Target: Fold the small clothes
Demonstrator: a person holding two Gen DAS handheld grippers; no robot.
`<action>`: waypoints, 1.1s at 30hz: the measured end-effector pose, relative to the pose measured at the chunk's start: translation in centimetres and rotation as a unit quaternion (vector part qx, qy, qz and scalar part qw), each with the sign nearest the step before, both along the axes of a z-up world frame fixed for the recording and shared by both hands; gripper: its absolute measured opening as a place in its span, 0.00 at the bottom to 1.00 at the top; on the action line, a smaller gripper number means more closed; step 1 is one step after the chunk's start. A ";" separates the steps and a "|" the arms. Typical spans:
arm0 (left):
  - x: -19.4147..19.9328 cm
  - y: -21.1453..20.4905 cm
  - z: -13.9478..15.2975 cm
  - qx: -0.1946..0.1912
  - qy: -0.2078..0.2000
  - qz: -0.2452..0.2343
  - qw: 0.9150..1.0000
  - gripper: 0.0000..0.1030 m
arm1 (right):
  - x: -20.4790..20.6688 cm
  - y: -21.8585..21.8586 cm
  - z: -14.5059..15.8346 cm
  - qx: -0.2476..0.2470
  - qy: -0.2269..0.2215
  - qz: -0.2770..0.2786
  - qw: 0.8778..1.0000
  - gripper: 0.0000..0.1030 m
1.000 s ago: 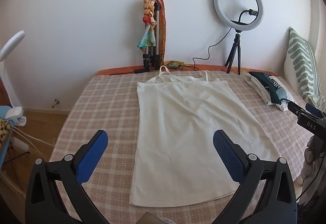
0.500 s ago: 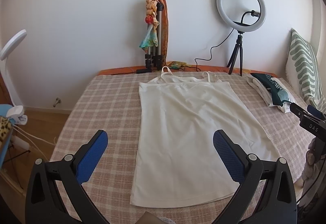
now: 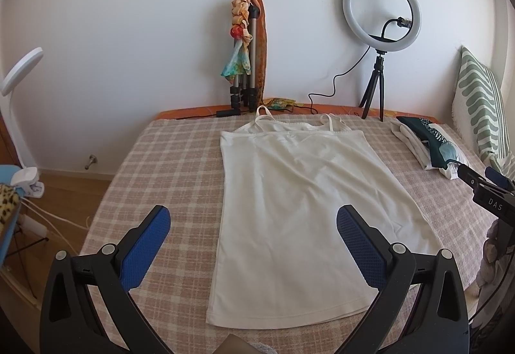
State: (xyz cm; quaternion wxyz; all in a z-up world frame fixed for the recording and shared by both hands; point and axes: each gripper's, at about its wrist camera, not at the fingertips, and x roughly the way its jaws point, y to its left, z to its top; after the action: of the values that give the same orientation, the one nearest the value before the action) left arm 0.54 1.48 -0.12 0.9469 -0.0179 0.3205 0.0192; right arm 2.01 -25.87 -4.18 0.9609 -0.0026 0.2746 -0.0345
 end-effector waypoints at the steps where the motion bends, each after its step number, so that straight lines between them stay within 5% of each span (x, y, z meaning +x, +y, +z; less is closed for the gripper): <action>1: 0.0 0.0 0.0 0.000 0.000 0.000 1.000 1.00 | 0.0 0.0 -0.1 0.000 0.000 -0.001 1.000 1.00; 33: -0.1 0.1 0.0 0.000 0.000 0.004 1.000 1.00 | 0.1 0.0 -0.2 0.001 0.000 0.000 1.000 1.00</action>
State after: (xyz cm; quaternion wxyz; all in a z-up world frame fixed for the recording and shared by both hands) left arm 0.47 1.57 -0.12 0.9468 -0.0191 0.3204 0.0230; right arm 2.09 -25.90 -4.33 0.9609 -0.0017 0.2746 -0.0341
